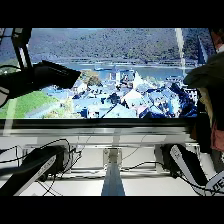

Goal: Fold the clothes and pants, and hang the long-sleeved shirts on hangers.

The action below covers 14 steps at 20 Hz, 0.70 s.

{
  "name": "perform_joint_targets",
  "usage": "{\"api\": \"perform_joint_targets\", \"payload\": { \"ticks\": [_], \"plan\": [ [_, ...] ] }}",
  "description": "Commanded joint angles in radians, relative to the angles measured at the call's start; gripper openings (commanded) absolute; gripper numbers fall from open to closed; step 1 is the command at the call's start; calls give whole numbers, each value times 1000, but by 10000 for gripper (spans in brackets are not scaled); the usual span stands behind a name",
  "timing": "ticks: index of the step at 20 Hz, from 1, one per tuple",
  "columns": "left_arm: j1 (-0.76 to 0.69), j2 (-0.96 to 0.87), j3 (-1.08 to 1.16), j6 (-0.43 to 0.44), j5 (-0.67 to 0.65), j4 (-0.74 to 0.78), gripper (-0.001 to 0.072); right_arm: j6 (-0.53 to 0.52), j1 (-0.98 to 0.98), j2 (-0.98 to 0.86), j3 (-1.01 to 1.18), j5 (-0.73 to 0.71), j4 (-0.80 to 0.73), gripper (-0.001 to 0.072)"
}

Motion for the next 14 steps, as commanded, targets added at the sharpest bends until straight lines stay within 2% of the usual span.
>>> {"api": "perform_joint_targets", "payload": {
  "ticks": [1, 3, 6, 7, 8, 9, 10, 12, 14],
  "plan": [
    [1, 5, 1, 3, 2, -1, 653, 49, -188, 31, 0, 104, -194, 43],
    [1, 5, 1, 2, 2, -1, 652, 50, -306, 28, 0, 111, -258, 43],
    [1, 5, 1, 3, 2, -1, 652, 59, -472, 28, 0, 106, -258, 53],
    [1, 5, 1, 2, 2, -1, 652, 97, -510, 28, 0, 99, -249, 168],
    [1, 5, 1, 2, 2, -1, 652, 156, -533, 28, 0, 100, -245, 363],
    [1, 5, 1, 2, 2, -1, 652, 192, -542, 27, 0, 100, -245, 503],
    [1, 5, 1, 3, 2, -1, 653, 199, -542, 27, 0, 97, -242, 522],
    [1, 5, 1, 2, 2, -1, 652, 199, -542, 27, 0, 91, -185, 509],
    [1, 5, 1, 3, 2, -1, 652, 198, -542, 27, 0, 51, -86, 294]
  ]
}}
